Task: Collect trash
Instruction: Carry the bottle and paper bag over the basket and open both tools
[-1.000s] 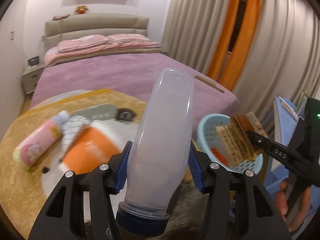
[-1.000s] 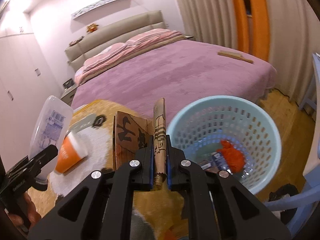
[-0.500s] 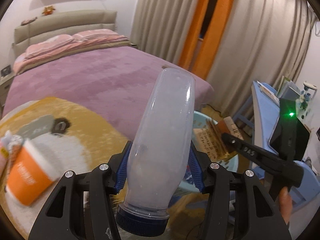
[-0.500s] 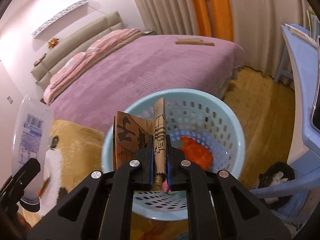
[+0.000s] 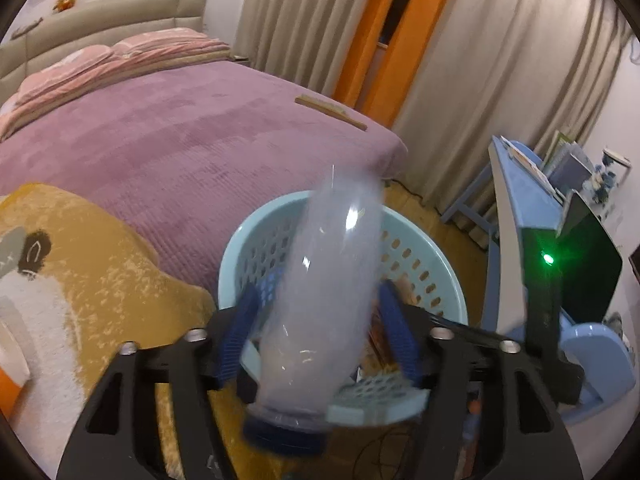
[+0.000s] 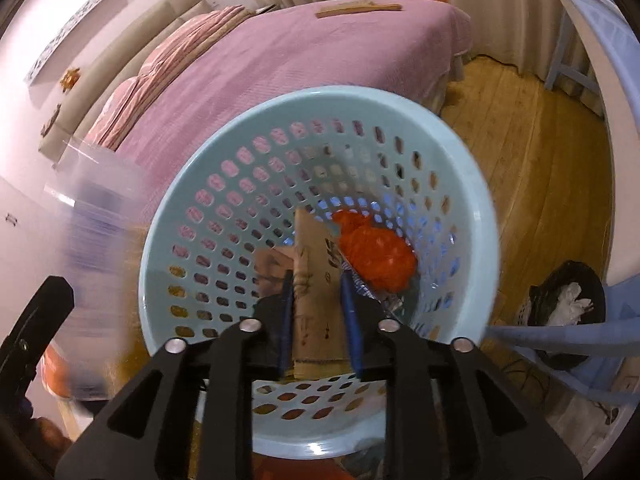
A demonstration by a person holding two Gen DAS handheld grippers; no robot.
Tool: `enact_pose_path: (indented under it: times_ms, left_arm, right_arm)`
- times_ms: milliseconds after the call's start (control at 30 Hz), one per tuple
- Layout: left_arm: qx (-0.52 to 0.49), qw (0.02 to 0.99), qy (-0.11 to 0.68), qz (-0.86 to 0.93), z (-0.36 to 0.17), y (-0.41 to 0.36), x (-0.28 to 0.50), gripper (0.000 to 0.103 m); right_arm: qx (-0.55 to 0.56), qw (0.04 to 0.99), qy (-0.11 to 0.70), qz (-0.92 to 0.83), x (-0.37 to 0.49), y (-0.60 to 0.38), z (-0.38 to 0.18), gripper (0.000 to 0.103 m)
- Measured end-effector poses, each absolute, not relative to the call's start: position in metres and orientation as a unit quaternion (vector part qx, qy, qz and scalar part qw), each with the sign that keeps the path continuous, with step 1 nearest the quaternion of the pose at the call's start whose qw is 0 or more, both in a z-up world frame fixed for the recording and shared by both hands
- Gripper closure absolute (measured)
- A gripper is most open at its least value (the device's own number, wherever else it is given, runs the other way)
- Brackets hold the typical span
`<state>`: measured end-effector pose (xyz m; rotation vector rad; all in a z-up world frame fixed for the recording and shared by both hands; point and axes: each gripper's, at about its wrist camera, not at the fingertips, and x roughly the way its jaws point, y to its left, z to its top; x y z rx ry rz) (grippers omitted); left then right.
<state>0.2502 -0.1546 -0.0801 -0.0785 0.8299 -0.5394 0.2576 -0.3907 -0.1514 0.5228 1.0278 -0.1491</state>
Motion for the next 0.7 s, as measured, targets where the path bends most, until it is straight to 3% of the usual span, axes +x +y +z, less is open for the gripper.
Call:
enact_pose_path:
  times_ms: [33,100,167,700]
  left_arm:
    - [-0.041,0.878,0.4,-0.258,-0.082,-0.153,0.251,0.035]
    - [-0.046,0.876,0.404,-0.258,-0.084,-0.152,0.252,0.035]
    - [-0.051,0.877,0.404,-0.257,-0.085,-0.148,0.249,0.031]
    - [-0.073,0.903,0.343,-0.247,-0.039,-0.096,0.204,0.027]
  right_arm:
    - [0.242,0.839,0.482,-0.075,0.255,-0.393,-0.149,0.077]
    - [0.239,0.843,0.475,-0.078,0.251,-0.396,-0.143,0.06]
    - [0.238,0.848,0.465,-0.086,0.247,-0.398,-0.137,0.052]
    - [0.181,0.887,0.423,-0.038,0.228,-0.335,-0.078,0.052]
